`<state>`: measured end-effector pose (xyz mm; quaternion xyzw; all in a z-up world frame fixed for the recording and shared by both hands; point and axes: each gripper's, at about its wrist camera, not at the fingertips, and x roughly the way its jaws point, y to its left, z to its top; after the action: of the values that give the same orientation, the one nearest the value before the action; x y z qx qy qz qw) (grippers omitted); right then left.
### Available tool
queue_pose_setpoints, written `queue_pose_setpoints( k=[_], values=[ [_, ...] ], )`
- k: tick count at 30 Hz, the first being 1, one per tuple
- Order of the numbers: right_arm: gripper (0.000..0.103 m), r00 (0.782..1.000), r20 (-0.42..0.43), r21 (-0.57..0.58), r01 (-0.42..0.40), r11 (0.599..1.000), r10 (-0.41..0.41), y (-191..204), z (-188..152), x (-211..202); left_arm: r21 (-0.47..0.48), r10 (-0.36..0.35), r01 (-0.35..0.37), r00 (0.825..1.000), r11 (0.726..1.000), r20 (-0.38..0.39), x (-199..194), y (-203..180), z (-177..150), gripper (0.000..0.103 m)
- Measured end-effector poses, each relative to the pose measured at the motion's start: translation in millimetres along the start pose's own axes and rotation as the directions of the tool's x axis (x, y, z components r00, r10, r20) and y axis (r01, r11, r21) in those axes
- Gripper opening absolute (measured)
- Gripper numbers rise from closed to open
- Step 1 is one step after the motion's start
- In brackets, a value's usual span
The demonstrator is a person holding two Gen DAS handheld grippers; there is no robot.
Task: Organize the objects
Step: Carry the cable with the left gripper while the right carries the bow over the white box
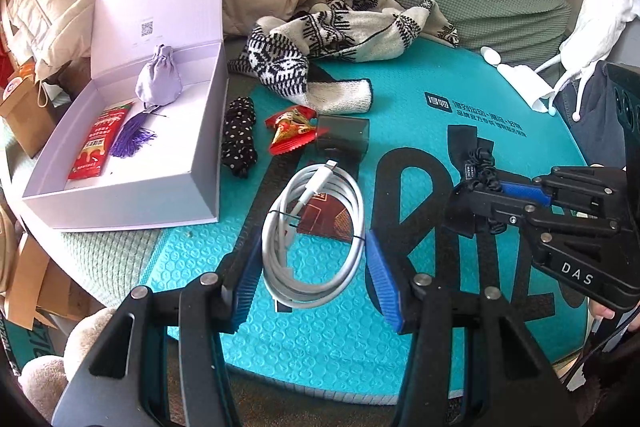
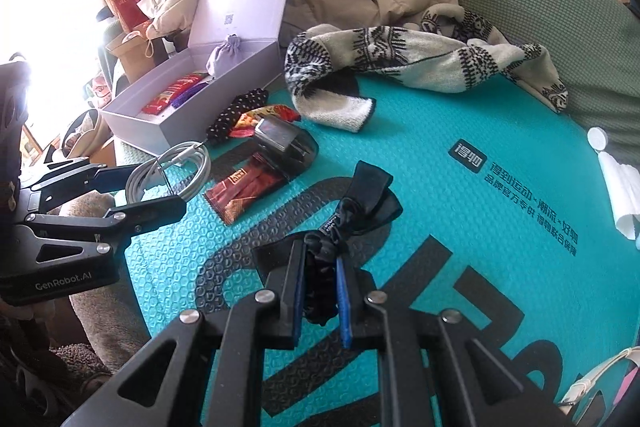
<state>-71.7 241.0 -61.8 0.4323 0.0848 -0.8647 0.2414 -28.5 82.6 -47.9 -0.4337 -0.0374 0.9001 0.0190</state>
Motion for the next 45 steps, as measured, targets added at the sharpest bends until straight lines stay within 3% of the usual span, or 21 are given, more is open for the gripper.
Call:
queue_pose_setpoints(
  k=[17,33,45],
  values=[
    [0.013,0.991,0.03,-0.169,-0.122,0.978,0.129,62,22,-9,-0.122,0.139,-0.134,0.99,0.983,0.032,-52,40,-20,0.049],
    [0.013,0.966,0.021,-0.304,-0.239,0.922,0.257,125,43,-8,-0.249,0.254,-0.241,0.967,0.938,0.02,-89,89,-33,0.049],
    [0.013,0.959,0.038,-0.35,-0.252,0.902,0.282,152,68,-7,-0.254,0.281,-0.264,0.959,0.93,0.033,-99,124,-9,0.049]
  ],
)
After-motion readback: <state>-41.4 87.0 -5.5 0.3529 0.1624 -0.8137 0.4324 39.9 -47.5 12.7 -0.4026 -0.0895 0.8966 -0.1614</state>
